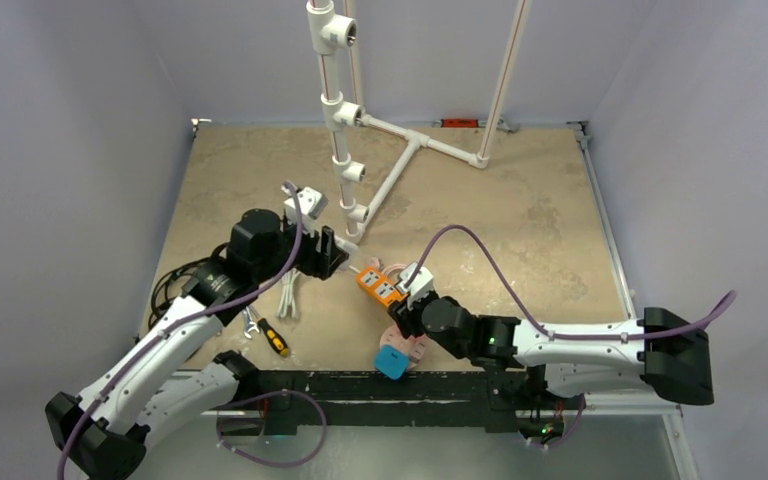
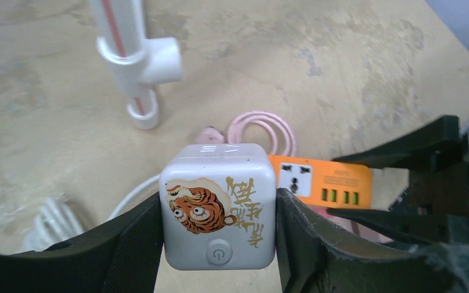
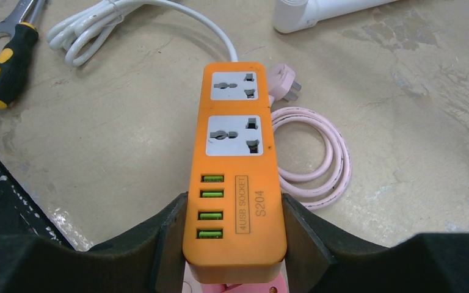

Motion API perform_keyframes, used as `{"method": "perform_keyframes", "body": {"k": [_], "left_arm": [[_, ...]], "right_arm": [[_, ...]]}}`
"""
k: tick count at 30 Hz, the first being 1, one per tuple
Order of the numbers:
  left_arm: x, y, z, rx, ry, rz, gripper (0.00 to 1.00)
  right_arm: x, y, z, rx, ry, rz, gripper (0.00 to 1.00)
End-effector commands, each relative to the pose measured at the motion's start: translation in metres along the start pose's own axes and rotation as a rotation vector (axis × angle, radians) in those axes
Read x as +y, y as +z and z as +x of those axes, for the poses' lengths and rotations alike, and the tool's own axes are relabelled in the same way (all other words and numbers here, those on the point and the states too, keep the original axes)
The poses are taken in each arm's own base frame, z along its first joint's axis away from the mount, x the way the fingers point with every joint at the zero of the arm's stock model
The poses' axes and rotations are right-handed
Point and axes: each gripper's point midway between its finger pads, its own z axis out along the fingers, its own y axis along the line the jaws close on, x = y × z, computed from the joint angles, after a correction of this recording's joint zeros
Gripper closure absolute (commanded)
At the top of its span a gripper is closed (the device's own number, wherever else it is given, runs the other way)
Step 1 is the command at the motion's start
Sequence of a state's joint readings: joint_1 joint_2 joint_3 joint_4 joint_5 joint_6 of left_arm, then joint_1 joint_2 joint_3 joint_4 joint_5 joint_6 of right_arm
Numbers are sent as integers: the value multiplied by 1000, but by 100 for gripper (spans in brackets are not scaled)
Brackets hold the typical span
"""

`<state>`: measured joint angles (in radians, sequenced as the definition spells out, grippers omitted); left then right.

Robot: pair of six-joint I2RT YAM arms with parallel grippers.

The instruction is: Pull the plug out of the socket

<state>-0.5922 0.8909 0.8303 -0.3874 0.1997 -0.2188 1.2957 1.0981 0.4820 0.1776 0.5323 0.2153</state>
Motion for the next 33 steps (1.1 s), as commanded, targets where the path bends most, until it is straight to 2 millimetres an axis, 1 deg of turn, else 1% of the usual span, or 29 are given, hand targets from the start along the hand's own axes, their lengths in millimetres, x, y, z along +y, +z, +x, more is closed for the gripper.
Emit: {"method": "perform_keyframes", "body": {"k": [1, 4, 6, 9, 11, 13, 15, 18, 20, 22, 24, 27, 30, 32, 33], "left_arm": [[47, -14, -20, -68, 11, -232, 100], [70, -10, -17, -38, -35, -274, 100], [94, -13, -19, -49, -87, -310, 100], [134, -26, -29, -120, -206, -363, 100], [168, -35, -33, -168, -315, -410, 100], [205, -49, -34, -214, -421, -479, 100], [236, -61, -35, -252, -494, -550, 100], [276, -75, -42, -267, -512, -701, 100], [299, -81, -46, -262, -505, -795, 100], [316, -75, -38, -222, -520, -835, 100], [330, -64, -25, -171, -544, -846, 100], [347, -54, -5, -99, -565, -881, 100], [355, -42, 13, -42, -588, -882, 100], [354, -33, 19, -12, -589, -868, 100], [352, -30, 18, -10, -584, -859, 100]], "right_arm": [[-2, -3, -20, -73, 45, 10, 100], [-2, -4, -20, -73, 48, 10, 100], [-3, -5, -21, -77, 52, 10, 100], [-4, -8, -23, -86, 58, 8, 100], [-4, -9, -24, -89, 59, 7, 100], [-5, -9, -25, -93, 61, 8, 100], [-6, -11, -26, -97, 64, 11, 100], [-9, -13, -29, -111, 74, 21, 100], [-12, -16, -33, -124, 83, 31, 100], [-13, -20, -41, -149, 108, 28, 100], [-11, -26, -58, -184, 138, 13, 100], [-12, -35, -83, -224, 182, 13, 100], [-16, -46, -109, -250, 207, 27, 100], [-19, -54, -123, -259, 218, 36, 100], [-21, -62, -132, -262, 229, 34, 100]]}}
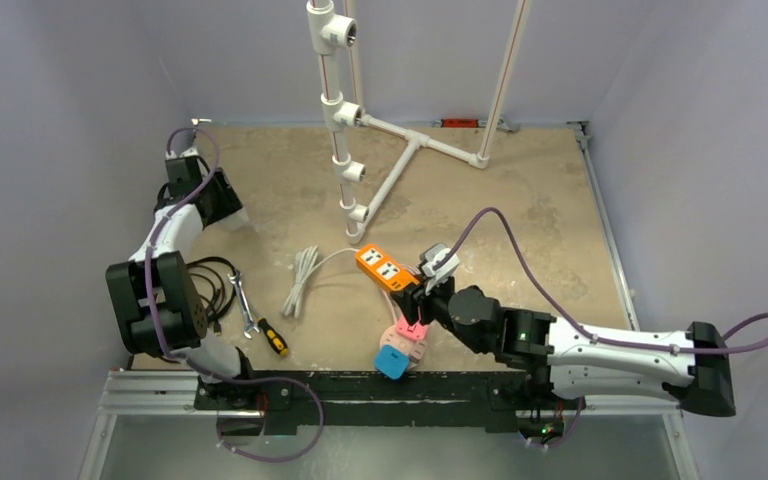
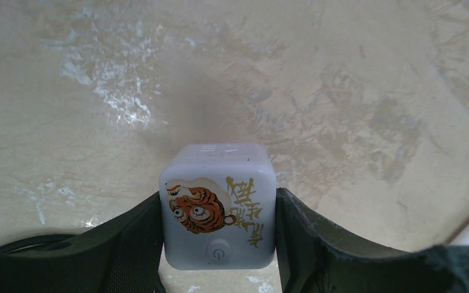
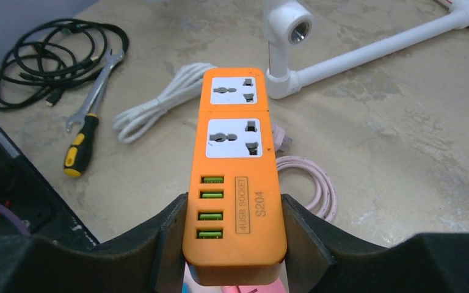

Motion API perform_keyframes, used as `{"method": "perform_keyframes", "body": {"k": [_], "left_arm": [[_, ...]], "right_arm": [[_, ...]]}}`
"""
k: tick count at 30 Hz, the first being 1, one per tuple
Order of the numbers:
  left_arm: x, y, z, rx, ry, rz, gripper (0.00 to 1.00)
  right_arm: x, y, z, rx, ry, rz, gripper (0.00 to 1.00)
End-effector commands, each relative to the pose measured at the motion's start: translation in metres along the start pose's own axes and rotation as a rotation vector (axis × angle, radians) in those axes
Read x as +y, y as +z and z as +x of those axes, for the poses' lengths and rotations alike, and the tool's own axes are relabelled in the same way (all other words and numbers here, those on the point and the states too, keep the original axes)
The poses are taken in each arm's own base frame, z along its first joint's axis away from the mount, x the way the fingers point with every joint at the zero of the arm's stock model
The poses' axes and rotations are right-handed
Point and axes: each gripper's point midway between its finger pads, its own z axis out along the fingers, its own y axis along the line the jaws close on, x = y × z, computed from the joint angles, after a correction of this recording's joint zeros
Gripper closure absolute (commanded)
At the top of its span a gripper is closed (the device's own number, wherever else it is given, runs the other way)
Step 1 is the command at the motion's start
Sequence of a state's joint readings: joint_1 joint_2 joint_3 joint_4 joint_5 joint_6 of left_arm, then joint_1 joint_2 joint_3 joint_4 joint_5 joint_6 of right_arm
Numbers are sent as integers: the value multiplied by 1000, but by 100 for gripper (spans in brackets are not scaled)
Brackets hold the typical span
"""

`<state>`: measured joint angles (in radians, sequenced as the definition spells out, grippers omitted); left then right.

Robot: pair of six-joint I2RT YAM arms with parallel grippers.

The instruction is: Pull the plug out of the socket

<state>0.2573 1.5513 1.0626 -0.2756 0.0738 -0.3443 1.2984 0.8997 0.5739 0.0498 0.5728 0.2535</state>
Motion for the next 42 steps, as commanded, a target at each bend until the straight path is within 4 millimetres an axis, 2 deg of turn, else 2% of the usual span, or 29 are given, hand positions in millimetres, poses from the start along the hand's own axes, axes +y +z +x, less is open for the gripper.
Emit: {"method": "perform_keyframes", "body": {"k": [1, 6, 9, 12, 15, 21, 23, 25, 28, 31, 34, 38, 40, 42], "left_arm": [[-17, -1, -22, -56, 42, 31, 100], [-25, -2, -22, -58, 58, 50, 100], [-25, 2, -19, -40, 66, 43, 100], [-24, 7, -12, -21, 98, 11, 100], [-33, 12, -2, 11, 149, 6, 100], [-28, 29, 13, 75, 204, -61, 100], [-28, 32, 18, 92, 210, -61, 100], [-31, 34, 24, 109, 225, -56, 100], [-38, 37, 35, 146, 263, -47, 97], [-40, 39, 40, 168, 274, -46, 93], [-39, 39, 40, 180, 276, -51, 87], [-41, 33, 36, 165, 273, -45, 68], [-44, 29, 32, 152, 267, -36, 59], [-47, 25, 32, 146, 262, -21, 50]], "right_arm": [[-4, -24, -78, -126, 116, 26, 100], [-20, -65, -132, -205, 187, 22, 100], [-37, -84, -156, -230, 209, 75, 100], [-59, -94, -171, -228, 200, 194, 100], [-75, -99, -187, -235, 193, 313, 100], [-108, -111, -223, -293, 130, 575, 100], [-115, -105, -227, -291, 112, 638, 100], [-129, -91, -224, -267, 104, 679, 100], [-149, -68, -206, -216, 104, 722, 100], [-169, -55, -189, -175, 124, 754, 100], [-200, -64, -184, -178, 151, 859, 100], [-244, -85, -181, -163, 160, 1036, 100], [-259, -86, -178, -151, 163, 1077, 100], [-269, -79, -170, -132, 162, 1099, 100]]}}
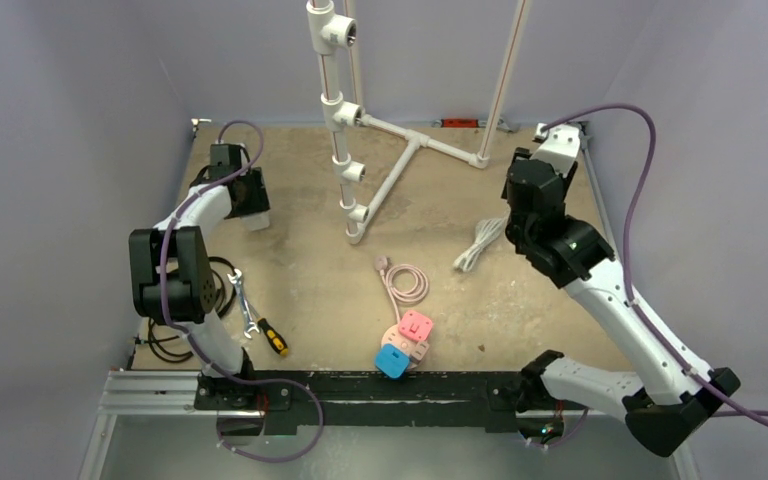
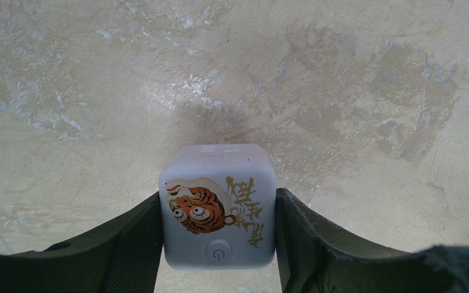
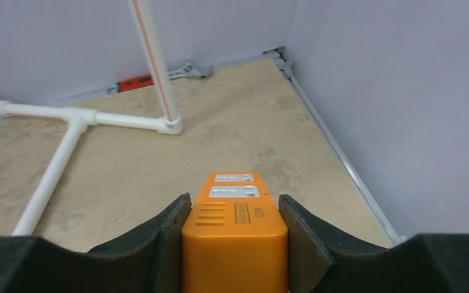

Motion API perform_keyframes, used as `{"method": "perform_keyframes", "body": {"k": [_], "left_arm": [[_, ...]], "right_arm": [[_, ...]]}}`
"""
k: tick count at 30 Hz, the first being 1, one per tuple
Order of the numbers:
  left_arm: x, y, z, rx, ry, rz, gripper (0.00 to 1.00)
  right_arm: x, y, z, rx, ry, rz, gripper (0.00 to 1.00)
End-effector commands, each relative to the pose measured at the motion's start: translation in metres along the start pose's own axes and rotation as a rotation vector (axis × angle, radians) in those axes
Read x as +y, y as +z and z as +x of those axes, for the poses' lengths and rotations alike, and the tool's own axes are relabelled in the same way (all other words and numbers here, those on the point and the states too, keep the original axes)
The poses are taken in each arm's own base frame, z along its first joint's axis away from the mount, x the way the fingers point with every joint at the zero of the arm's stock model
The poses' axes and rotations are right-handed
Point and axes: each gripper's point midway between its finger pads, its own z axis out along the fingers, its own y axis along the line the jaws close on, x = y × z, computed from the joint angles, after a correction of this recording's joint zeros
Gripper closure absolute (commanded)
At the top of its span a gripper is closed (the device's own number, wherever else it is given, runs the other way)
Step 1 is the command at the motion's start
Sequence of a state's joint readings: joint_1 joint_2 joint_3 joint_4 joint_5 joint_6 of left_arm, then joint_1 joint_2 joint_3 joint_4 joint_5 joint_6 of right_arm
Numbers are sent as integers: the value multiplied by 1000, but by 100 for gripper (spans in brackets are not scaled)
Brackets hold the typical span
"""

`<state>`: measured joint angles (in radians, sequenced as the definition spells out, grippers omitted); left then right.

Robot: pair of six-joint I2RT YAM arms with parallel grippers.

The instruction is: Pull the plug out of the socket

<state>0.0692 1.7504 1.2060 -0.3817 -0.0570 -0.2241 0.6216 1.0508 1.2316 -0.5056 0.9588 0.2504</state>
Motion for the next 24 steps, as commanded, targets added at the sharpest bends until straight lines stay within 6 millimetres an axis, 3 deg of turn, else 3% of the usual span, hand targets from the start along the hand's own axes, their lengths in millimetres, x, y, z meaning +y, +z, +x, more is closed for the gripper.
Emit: {"method": "perform_keyframes", "body": {"k": [1, 4, 6, 9, 15, 22, 24], "left_arm": [[-6, -16, -7, -19, 4, 25, 46], [-8, -20, -7, -20, 7, 29, 28], [-9, -24, -9, -30, 6, 33, 23], [-11, -28, -12, -42, 4, 41, 17], [-12, -40, -20, -72, -1, 49, 10], [-16, -74, -37, -193, -26, 83, 9], [-19, -85, -40, -227, -34, 107, 9]], "right_arm": [[-8, 23, -3, -19, 52, 66, 100], [-4, 47, 38, 62, 34, 97, 100], [0, 59, 73, 122, 37, 88, 100], [5, 70, 104, 175, 85, 39, 100], [14, 76, 143, 263, 156, -38, 88], [17, 83, 182, 346, 229, -53, 73], [23, 82, 191, 368, 252, -73, 63]]}}
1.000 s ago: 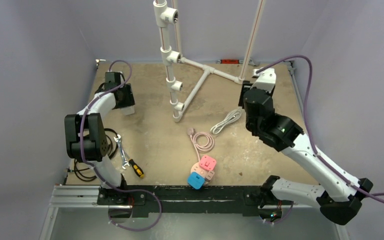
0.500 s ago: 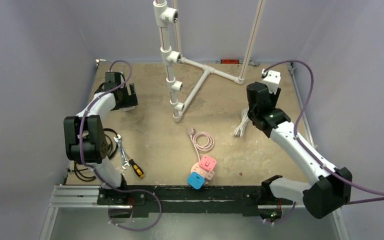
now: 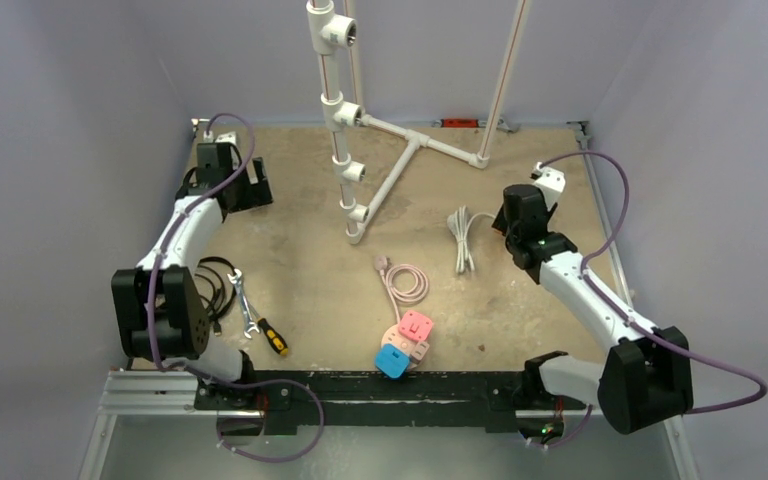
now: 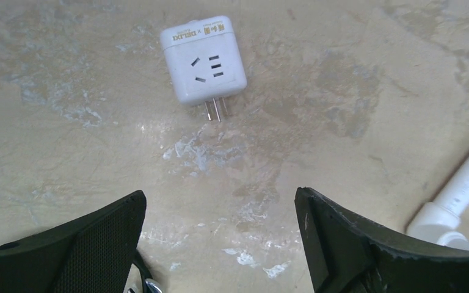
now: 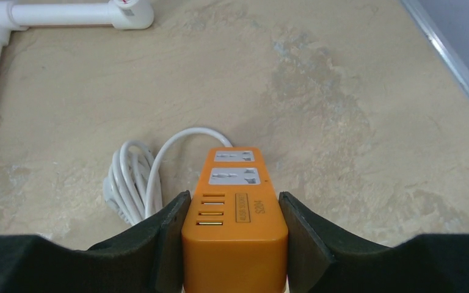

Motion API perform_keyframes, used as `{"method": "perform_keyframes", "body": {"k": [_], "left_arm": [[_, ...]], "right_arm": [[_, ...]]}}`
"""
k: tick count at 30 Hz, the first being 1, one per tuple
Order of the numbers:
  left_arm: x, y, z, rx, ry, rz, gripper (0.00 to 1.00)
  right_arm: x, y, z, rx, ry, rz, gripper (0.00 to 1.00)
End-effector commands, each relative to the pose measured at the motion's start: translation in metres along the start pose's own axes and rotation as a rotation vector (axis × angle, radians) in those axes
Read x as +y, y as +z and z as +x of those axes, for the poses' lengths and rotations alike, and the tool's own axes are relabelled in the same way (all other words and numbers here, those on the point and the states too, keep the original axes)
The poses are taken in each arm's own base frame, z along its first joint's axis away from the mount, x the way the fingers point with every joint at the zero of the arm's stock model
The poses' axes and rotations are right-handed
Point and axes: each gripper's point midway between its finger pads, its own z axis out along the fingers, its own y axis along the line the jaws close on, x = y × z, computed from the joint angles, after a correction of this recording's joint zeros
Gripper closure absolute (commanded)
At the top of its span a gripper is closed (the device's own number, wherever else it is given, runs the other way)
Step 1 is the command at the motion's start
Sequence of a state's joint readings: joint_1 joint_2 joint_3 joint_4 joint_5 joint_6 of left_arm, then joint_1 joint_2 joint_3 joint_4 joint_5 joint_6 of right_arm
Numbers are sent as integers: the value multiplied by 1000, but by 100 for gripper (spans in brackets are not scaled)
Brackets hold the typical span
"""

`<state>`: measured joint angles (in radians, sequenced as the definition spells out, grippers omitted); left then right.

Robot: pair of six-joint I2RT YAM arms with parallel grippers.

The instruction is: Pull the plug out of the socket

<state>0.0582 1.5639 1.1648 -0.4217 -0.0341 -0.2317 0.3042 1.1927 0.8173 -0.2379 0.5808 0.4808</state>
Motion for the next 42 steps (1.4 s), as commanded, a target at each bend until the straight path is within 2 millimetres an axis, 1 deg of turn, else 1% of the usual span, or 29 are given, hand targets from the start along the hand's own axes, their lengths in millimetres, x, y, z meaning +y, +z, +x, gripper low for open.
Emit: {"method": "perform_keyframes", "body": {"k": [1, 3, 6, 8, 9, 10, 14, 16, 18, 19, 20, 22, 25, 26, 27, 30, 32, 34, 35, 36, 37, 40, 42], "left_arm": [[-15, -35, -27, -145, -33, 81, 9], [-22, -46, -29, -179, -36, 121, 9], [-27, -61, -30, -219, -39, 153, 9], [-31, -68, -28, -229, -42, 178, 9], [-33, -70, -25, -227, -43, 191, 9], [-35, -72, -22, -222, -44, 202, 9], [-42, -77, -12, -211, -37, 241, 9], [-46, -79, -9, -212, -29, 251, 10], [-50, -79, -5, -206, -21, 258, 11], [-59, -80, 1, -195, 2, 276, 11], [-64, -80, 7, -181, 16, 283, 11], [-76, -82, 20, -158, 50, 311, 12], [-98, -87, 52, -102, 106, 374, 12], [-101, -90, 62, -84, 118, 390, 12], [-105, -92, 74, -67, 133, 411, 12], [-109, -104, 91, -51, 129, 443, 12], [-119, -115, 102, -54, 106, 500, 13], [-134, -129, 112, -73, 108, 552, 15], [-143, -134, 119, -72, 121, 564, 15], [-151, -138, 127, -63, 125, 569, 15], [-161, -142, 138, -46, 145, 583, 15], [-186, -149, 172, -3, 189, 614, 16], [-200, -158, 192, -5, 206, 644, 16]], "right_arm": [[27, 6, 24, 69, 107, -128, 57], [35, 5, 35, 101, 127, -180, 43], [47, 1, 49, 143, 154, -257, 35], [47, 1, 56, 161, 152, -265, 29], [45, 1, 58, 165, 144, -257, 24], [42, 1, 59, 170, 132, -248, 22], [35, -5, 54, 149, 106, -239, 12], [33, -11, 47, 132, 99, -244, 8], [32, -18, 36, 103, 75, -256, 6], [34, -23, 32, 99, 71, -279, 5], [38, -30, 27, 92, 66, -321, 4], [47, -45, 25, 94, 57, -413, 3], [60, -67, 33, 128, 45, -547, 2], [63, -72, 36, 140, 41, -578, 2], [66, -74, 42, 160, 35, -602, 2], [76, -79, 63, 227, 22, -661, 7], [88, -87, 75, 264, 22, -722, 10], [103, -100, 89, 293, -3, -777, 10], [111, -107, 96, 306, -21, -802, 10], [121, -118, 107, 329, -47, -834, 11], [128, -124, 117, 352, -60, -856, 11], [138, -133, 140, 399, -64, -888, 11], [134, -130, 152, 419, -61, -860, 12]]}}
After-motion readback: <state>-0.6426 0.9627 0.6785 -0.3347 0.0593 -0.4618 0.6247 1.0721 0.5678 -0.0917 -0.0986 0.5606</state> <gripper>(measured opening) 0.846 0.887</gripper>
